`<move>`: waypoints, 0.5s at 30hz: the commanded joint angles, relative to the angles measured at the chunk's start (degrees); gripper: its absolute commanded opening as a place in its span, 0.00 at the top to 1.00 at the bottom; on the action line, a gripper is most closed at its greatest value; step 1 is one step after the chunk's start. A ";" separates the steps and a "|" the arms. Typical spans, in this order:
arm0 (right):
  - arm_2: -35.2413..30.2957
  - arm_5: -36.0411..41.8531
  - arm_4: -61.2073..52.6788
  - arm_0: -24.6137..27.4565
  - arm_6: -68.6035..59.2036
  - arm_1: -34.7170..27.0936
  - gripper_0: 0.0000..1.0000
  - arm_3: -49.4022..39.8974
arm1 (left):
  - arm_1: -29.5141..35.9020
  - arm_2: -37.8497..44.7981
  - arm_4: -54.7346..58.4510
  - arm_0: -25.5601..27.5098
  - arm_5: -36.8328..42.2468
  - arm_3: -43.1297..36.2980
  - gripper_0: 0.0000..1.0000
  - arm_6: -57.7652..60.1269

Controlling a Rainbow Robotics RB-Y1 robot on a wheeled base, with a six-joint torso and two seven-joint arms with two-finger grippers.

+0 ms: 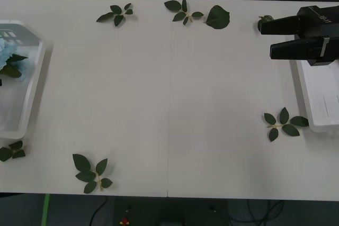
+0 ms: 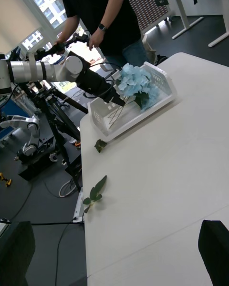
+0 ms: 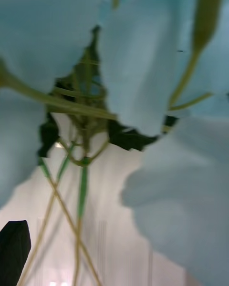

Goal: Place the red flowers into the right box and the blue flowers into the left box. If a person shows an open palm, hand one flower to the person first, then continue sorting.

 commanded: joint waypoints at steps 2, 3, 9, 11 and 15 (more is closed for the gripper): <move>-0.78 -0.24 -0.77 -2.09 -0.06 -2.33 0.00 -0.12 | 3.72 11.11 -0.60 -3.27 13.22 0.54 0.00 -1.85; -0.78 -0.24 -0.77 -2.09 -0.06 -2.33 0.00 -0.12 | 4.34 12.87 -1.13 -3.27 15.42 0.72 0.00 -1.85; -0.78 -0.24 -0.77 -2.09 -0.06 -2.33 0.00 -0.12 | 6.98 27.81 -7.10 -3.27 32.12 2.13 0.00 -1.93; -0.78 -0.24 -0.77 -2.09 -0.06 -2.33 0.00 -0.12 | 7.15 33.17 -10.71 -3.27 37.04 1.51 0.00 -2.28; -0.78 -0.24 -0.77 -2.09 -0.06 -2.33 0.00 -0.12 | 5.39 43.28 -17.30 -3.27 45.57 -2.79 0.00 -2.81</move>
